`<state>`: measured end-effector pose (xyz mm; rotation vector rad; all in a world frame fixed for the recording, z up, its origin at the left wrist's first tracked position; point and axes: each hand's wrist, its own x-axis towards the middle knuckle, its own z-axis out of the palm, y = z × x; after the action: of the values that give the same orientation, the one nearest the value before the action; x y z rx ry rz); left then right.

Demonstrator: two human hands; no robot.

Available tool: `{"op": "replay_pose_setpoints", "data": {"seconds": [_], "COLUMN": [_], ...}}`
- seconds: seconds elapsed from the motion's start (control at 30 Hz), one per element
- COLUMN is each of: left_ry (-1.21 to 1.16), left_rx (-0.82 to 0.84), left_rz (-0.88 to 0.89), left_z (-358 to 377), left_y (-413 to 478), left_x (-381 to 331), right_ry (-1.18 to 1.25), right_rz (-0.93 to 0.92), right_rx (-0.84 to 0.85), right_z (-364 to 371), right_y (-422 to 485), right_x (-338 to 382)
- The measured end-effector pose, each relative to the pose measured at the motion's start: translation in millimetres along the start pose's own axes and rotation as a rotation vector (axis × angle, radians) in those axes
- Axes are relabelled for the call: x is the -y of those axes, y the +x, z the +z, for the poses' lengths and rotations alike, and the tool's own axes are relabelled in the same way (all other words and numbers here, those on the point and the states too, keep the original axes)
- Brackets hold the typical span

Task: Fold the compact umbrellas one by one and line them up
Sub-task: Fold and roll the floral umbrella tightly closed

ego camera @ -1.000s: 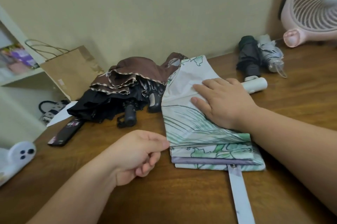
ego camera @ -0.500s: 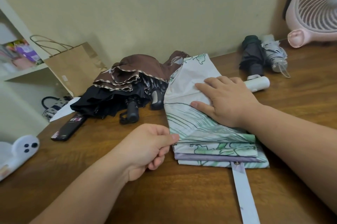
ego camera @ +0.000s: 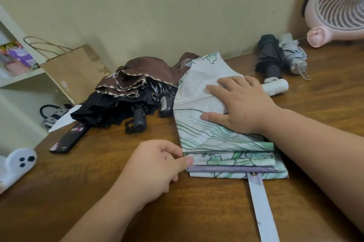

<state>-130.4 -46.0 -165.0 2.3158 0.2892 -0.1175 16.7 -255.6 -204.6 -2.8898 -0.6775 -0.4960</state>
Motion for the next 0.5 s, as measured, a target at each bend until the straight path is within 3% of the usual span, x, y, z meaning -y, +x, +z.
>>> {"op": "replay_pose_setpoints", "data": {"seconds": [0.3,0.5], "left_ry": [0.049,0.021], "left_rx": [0.082,-0.027], "left_rz": [-0.076,-0.037], "left_z": [-0.8,7.3], "left_y": [12.5,12.0], "left_x": [0.5,-0.2], "right_ry": [0.086,0.12], "right_rz": [-0.002,-0.022], "right_rx": [0.071,0.104], "right_z": [-5.7,-7.0], "right_y": [2.9,3.5], "right_x": [-9.5,-15.1]}}
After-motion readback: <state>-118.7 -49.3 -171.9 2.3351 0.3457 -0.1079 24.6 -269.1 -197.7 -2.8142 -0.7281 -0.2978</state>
